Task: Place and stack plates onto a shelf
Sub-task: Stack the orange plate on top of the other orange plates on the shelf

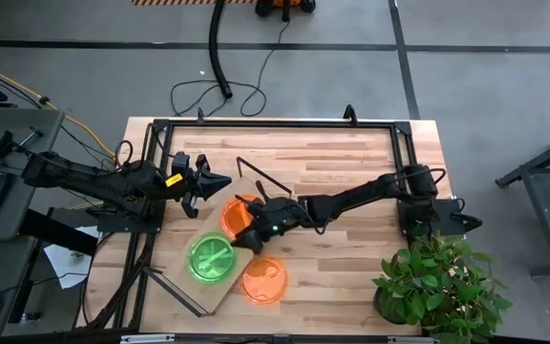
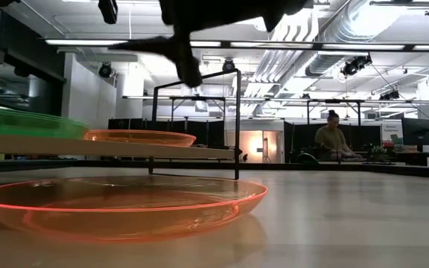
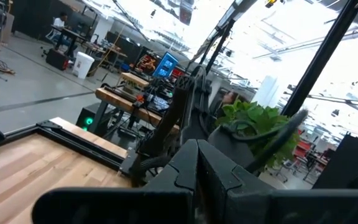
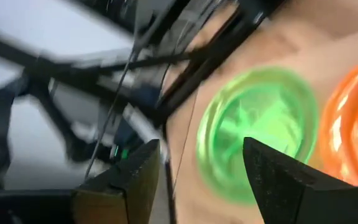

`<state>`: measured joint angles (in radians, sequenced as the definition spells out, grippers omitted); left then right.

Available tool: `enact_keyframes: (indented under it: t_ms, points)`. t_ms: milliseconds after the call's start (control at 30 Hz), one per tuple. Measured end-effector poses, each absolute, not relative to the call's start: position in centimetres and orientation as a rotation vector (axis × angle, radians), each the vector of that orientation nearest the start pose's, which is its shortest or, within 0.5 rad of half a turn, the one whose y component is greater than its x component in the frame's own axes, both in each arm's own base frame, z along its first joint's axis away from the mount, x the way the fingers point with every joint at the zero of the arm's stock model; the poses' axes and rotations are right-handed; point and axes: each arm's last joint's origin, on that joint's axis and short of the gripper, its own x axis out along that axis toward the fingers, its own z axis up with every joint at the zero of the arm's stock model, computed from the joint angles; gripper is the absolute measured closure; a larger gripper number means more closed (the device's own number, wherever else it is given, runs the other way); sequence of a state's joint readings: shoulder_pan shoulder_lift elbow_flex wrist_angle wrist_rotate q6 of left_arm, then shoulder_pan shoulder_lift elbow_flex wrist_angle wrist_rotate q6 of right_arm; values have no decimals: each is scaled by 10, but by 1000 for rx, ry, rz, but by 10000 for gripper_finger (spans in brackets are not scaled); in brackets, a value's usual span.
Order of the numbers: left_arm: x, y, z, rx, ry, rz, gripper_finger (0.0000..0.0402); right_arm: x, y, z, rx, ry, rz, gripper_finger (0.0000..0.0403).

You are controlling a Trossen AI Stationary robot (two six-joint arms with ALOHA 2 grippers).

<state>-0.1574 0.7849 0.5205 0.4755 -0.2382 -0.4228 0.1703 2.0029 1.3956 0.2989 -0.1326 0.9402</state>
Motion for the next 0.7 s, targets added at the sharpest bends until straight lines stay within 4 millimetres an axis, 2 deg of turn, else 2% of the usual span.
enact_keyframes:
  t_ms: [100,200,333,433,533,633,700]
  points:
    - [178,-21,304,-464,-221,35,401,438,89,235,862,531,213,190]
    - [178,-21,304,-464,-222,35,402,414,106,244,744,700,219,190]
    - [178,-21,304,-465,-221,35,401,372,131,243,577,949,50,190]
    - [178,-21,304,-465,-221,35,401,347,147,236,518,1104,-53,190]
    - [178,-21,304,-465,-221,36,402,338,163,223,567,1109,-53,190]
    - [178,-21,304,-466,-224,46,401,332,173,198,718,1053,-46,190]
    - [178,-21,304,-467,-226,51,402,328,173,180,843,985,-94,190]
